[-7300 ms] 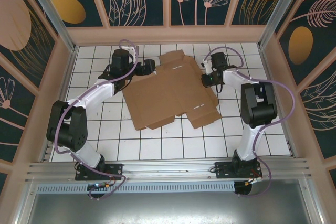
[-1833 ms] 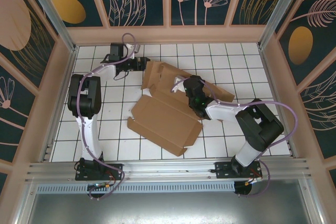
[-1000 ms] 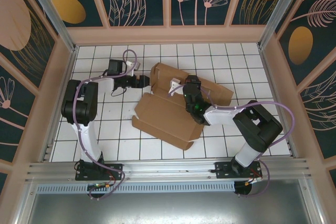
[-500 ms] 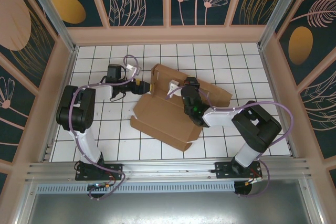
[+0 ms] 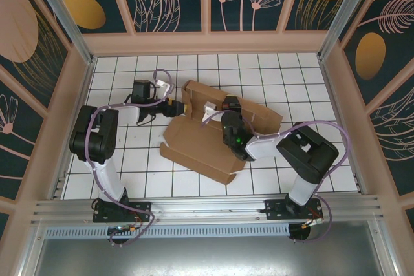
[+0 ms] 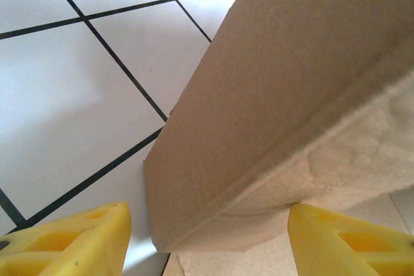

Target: Fold the paper box

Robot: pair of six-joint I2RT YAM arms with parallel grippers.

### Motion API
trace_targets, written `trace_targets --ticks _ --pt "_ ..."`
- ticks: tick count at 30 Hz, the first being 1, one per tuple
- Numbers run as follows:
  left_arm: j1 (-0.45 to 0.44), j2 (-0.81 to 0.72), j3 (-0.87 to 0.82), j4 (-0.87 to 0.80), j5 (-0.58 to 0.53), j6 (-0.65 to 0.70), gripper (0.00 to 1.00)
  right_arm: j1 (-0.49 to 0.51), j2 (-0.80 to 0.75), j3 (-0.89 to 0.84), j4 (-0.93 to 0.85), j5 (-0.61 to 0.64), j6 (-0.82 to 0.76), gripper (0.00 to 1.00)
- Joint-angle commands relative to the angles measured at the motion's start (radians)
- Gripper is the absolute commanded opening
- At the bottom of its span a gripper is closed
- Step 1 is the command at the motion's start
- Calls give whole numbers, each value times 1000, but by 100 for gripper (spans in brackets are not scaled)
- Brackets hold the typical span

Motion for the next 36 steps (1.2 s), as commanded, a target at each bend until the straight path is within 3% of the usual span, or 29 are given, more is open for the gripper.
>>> trace_targets --ticks 1,4,10,17,23,36 --pt "-7 -23 26 -12 -29 25 63 21 35 -14 120 18 -66 0" --pt "-9 -33 22 -9 -51 24 57 27 54 -22 192 26 -109 0" --pt "-29 -57 10 19 -95 19 55 45 54 -19 167 40 -84 0" --pt "-47 -92 -57 106 -115 46 53 57 5 -6 -45 38 64 0" --pt "-52 -77 -49 92 -131 53 42 63 -29 20 -217 37 185 0" --pt "-91 -89 -65 142 -181 30 37 76 -17 79 -347 35 262 0"
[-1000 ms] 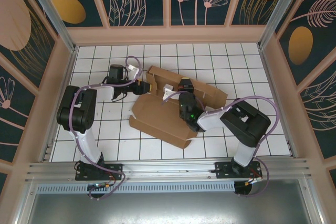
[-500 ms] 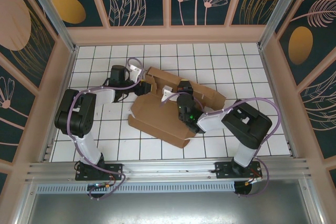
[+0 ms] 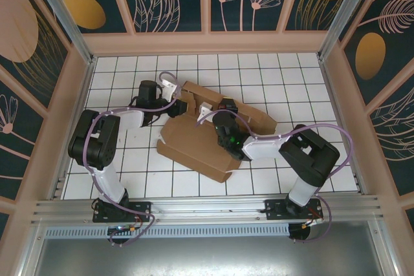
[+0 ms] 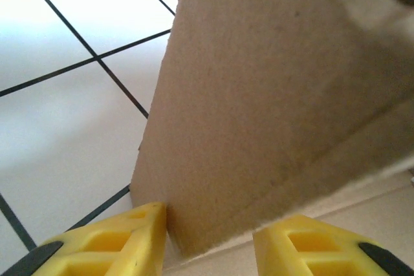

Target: Fold the paper box

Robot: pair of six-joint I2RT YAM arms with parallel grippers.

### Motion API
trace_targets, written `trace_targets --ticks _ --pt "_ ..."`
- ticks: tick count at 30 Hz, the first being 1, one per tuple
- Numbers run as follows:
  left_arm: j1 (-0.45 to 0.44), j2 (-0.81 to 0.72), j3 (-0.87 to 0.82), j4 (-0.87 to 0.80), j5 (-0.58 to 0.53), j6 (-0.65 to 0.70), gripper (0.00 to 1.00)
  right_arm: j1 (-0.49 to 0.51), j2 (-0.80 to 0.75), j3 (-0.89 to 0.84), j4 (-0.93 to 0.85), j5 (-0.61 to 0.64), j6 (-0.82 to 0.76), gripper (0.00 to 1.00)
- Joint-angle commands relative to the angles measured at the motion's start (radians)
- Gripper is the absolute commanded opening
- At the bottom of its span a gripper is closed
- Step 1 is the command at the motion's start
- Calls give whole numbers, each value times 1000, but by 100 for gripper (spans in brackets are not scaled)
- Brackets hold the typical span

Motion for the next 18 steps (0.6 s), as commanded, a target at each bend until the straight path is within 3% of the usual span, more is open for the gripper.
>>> trace_targets --ticks 1,11,15,18 --pt "-14 -24 -16 56 5 -7 37 22 15 13 -115 -30 54 0" --pt "-24 -12 -21 111 -28 -39 37 38 36 26 -122 -36 61 0" --pt "-25 -9 -29 154 -39 -66 24 41 37 28 -131 -34 73 0" --pt "-26 -12 -33 167 -34 -68 22 42 36 28 -136 -34 80 0"
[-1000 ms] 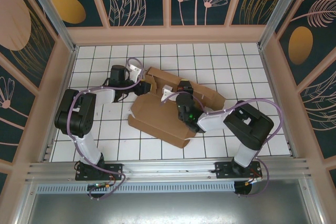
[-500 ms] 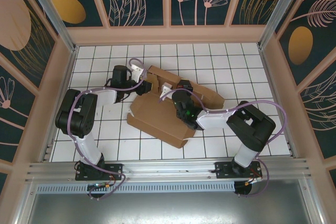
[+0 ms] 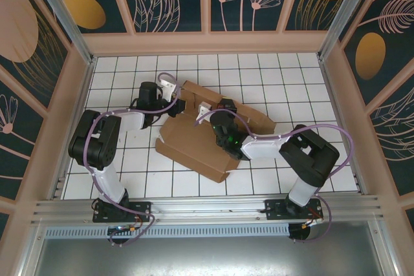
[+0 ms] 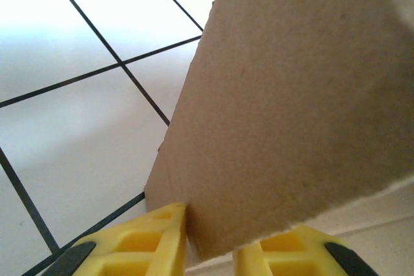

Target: Fold the paper box

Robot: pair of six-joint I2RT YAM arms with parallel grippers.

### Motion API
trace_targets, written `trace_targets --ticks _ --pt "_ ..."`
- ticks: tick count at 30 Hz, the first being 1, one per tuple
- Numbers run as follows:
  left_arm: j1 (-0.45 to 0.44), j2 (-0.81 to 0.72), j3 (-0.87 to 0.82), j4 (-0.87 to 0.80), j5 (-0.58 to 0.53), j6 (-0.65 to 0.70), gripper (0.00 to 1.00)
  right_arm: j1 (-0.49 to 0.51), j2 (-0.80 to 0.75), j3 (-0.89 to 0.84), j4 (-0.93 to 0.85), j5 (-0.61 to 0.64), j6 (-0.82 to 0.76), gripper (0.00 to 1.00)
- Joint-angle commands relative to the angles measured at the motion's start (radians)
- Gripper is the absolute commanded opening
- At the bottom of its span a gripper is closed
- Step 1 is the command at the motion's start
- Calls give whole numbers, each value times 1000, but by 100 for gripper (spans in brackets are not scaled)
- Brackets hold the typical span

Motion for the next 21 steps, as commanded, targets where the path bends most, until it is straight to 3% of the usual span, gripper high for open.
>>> trace_targets --ticks 1,12,21 --pt "-18 -11 -3 90 37 -14 21 27 36 7 -88 -56 45 0" --pt "-42 1 2 146 -26 14 31 39 50 20 -100 -74 73 0" --pt "-42 30 20 185 1 38 37 40 40 41 -178 -103 131 0"
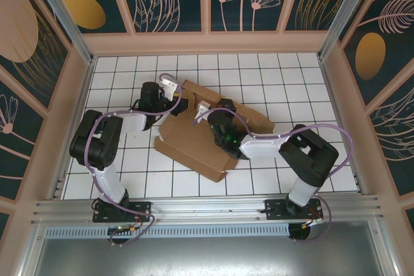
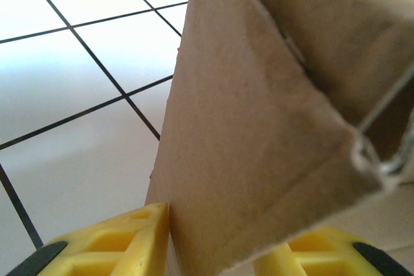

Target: Fold the paper box

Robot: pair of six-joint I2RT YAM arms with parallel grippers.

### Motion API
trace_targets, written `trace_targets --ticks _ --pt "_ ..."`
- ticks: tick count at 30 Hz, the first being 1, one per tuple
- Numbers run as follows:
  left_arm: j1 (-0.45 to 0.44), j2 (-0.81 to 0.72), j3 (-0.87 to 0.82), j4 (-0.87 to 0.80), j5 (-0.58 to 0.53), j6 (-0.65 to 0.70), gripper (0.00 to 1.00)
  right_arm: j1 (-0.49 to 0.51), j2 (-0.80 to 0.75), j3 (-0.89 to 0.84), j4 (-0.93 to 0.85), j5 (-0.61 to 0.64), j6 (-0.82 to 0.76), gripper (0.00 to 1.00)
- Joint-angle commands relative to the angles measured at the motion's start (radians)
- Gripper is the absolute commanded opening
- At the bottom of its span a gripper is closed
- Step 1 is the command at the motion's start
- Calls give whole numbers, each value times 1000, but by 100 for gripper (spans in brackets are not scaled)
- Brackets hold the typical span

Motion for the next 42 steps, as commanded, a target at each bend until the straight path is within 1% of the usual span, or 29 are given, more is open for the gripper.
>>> trace_targets --ticks 1,3,6,8,9,10,13,15,16,18,20,22,24,27,29,31,33,36,39,41,42 --pt "-16 30 38 79 52 24 37 32 32 13 -133 -123 84 0" --pt "-17 45 49 69 56 19 35 31 30 19 -159 -135 107 0" --pt "-17 56 56 60 51 19 26 31 29 19 -164 -134 108 0" --pt "-17 60 60 55 54 16 22 32 30 21 -163 -135 108 0" --pt "-18 61 62 55 54 14 17 32 31 22 -163 -136 110 0" --pt "-18 61 64 51 54 16 14 32 29 25 -162 -136 117 1" --pt "-18 62 66 41 49 27 14 35 14 43 -199 -151 163 19" --pt "-18 61 70 14 64 66 12 44 -12 78 -272 -171 241 36" --pt "-18 60 72 4 64 80 11 48 -26 98 -317 -191 296 42" --pt "-17 61 71 3 52 88 11 58 -69 155 -452 -283 455 57" --pt "-17 63 72 0 35 93 11 67 -110 195 -549 -395 584 69" --pt "-18 63 71 1 22 98 11 67 -161 219 -601 -525 707 75" --pt "-19 63 67 8 17 99 11 58 -229 215 -596 -656 813 76" --pt "-18 62 62 19 20 98 11 18 -322 191 -520 -806 951 76" --pt "-17 60 58 32 22 89 11 -50 -367 197 -467 -888 1122 75" --pt "-18 53 42 63 25 77 11 -139 -375 224 -458 -974 1306 74" --pt "-18 41 18 110 31 62 11 -208 -348 262 -478 -1018 1439 73" --pt "-25 34 -3 145 39 51 12 -281 -248 380 -594 -1076 1575 71" --pt "-39 37 6 114 32 51 11 -341 -146 481 -677 -1169 1672 68" --pt "-57 31 3 110 27 56 11 -384 -78 540 -707 -1272 1724 68" --pt "-62 32 3 109 23 53 11 -388 -53 553 -703 -1317 1742 67"
